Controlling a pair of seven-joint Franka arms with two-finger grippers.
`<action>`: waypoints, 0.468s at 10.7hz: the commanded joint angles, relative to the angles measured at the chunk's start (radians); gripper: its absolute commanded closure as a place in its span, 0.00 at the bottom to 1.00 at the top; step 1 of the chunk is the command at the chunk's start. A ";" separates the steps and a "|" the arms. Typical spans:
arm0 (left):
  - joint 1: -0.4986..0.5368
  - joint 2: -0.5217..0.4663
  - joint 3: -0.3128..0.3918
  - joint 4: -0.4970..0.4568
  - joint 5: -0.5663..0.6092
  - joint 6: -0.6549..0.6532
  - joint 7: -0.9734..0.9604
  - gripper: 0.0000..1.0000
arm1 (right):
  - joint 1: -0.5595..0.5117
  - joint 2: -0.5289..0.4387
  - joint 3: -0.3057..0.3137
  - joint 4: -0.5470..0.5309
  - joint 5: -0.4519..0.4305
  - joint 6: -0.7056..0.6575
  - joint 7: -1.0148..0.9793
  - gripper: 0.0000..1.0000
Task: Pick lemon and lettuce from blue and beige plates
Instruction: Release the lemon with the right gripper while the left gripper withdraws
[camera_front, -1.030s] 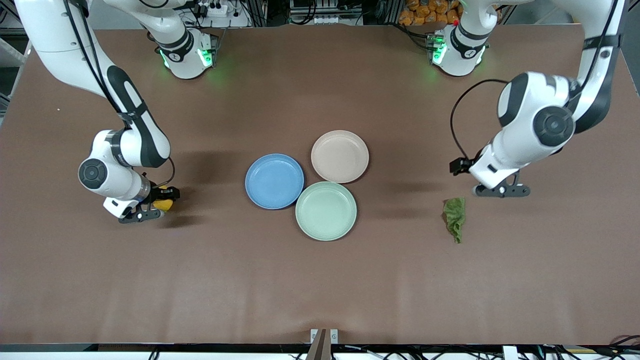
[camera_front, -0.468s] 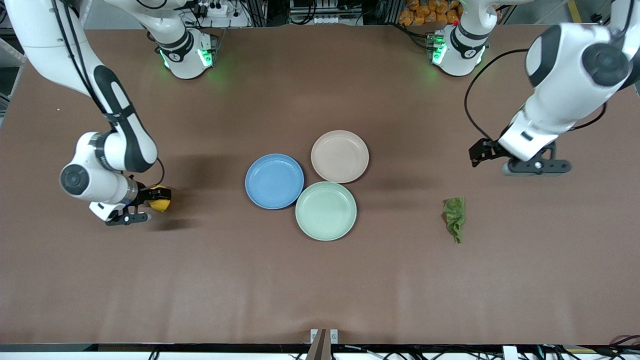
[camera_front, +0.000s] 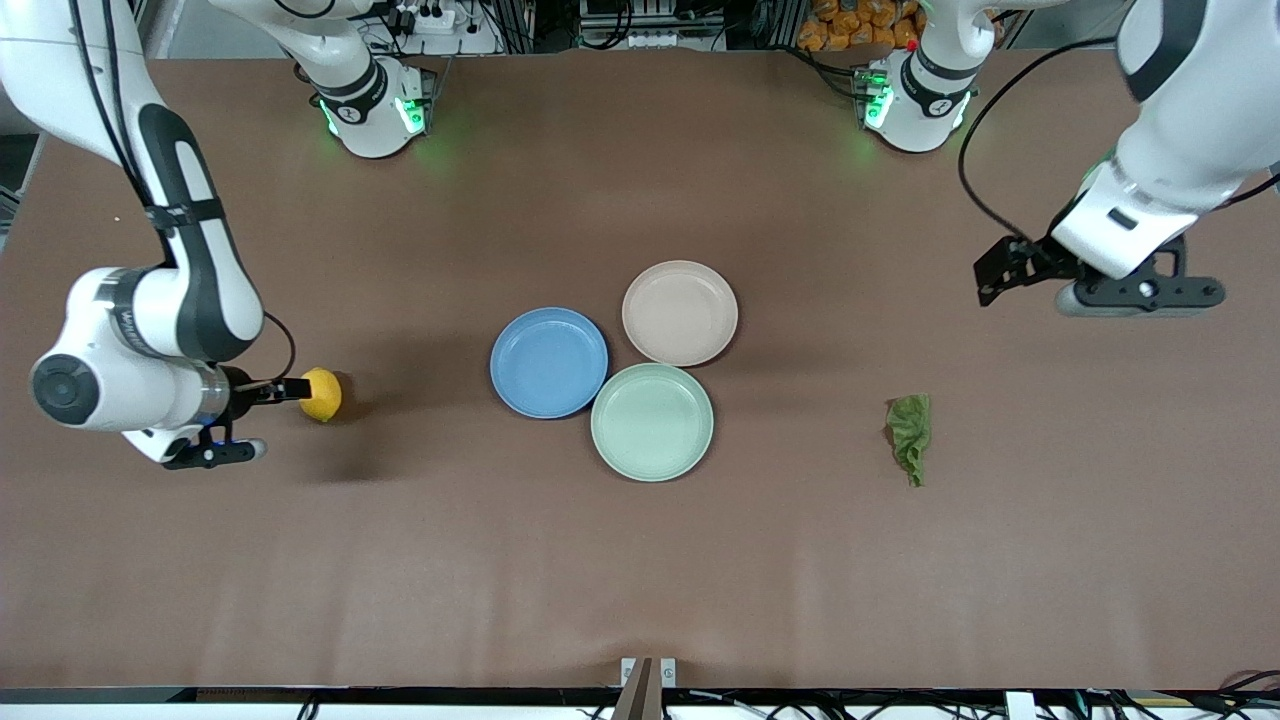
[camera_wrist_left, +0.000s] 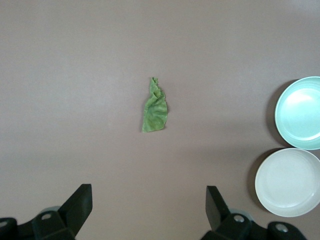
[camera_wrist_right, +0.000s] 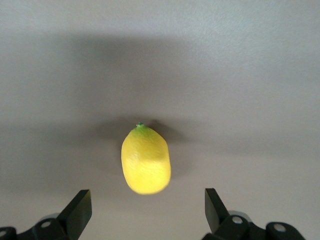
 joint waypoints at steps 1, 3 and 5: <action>0.000 0.007 0.003 0.082 -0.012 -0.093 0.029 0.00 | -0.015 0.001 0.013 0.127 0.010 -0.141 0.014 0.00; 0.002 0.007 0.000 0.140 0.009 -0.151 0.036 0.00 | -0.013 -0.002 0.013 0.215 0.005 -0.244 0.013 0.00; 0.002 0.008 0.001 0.176 0.011 -0.197 0.049 0.00 | -0.015 -0.039 0.013 0.230 -0.005 -0.268 0.011 0.00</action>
